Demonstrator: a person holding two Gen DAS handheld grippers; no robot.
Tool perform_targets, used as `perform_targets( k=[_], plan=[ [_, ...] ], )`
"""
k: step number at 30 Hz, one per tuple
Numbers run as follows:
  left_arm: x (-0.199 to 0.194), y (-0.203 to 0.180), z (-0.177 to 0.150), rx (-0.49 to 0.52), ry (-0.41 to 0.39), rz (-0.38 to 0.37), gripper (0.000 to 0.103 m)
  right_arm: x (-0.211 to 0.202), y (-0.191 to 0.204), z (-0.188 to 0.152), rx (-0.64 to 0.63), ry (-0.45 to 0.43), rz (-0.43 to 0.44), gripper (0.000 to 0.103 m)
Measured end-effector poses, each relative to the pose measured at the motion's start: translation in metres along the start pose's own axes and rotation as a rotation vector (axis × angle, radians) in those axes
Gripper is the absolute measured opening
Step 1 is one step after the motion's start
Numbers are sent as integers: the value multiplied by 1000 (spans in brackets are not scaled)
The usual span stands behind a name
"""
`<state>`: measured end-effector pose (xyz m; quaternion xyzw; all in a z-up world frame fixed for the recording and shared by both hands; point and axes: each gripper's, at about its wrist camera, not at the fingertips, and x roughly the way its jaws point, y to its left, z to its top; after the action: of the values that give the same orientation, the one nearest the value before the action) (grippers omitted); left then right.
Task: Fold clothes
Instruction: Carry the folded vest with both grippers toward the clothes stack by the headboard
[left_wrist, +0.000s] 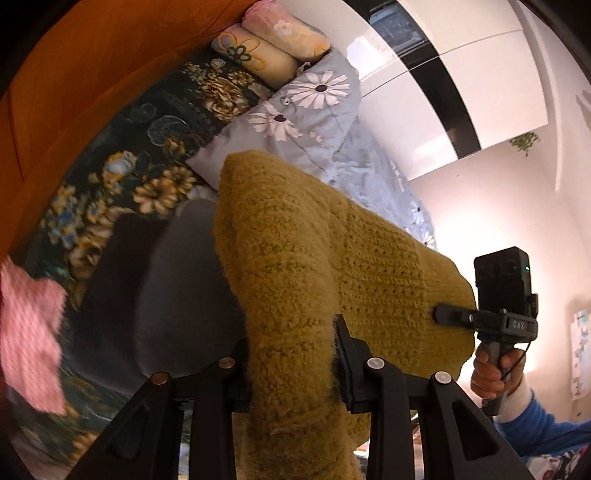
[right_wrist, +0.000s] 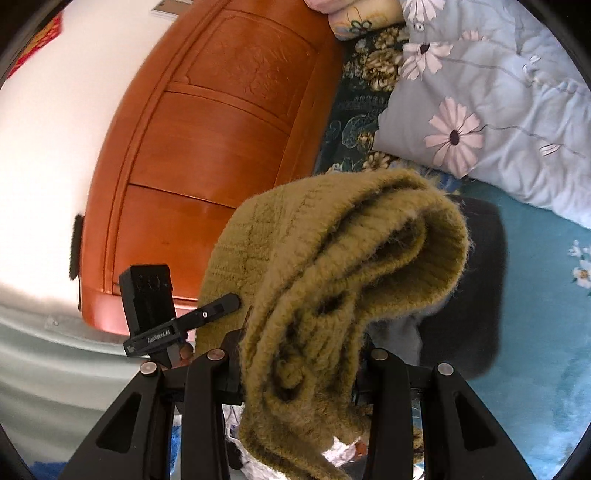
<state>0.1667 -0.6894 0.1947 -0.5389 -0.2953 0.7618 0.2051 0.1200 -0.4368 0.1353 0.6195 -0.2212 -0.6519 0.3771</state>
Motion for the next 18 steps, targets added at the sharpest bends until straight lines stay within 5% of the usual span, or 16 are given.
perform_targets(
  k=[4, 18],
  plan=[
    [4, 25, 16, -12, 18, 6, 34, 30, 8, 13, -15, 37, -12, 40],
    [34, 91, -9, -193, 2, -28, 42, 65, -46, 34, 61, 90, -94, 41]
  ],
)
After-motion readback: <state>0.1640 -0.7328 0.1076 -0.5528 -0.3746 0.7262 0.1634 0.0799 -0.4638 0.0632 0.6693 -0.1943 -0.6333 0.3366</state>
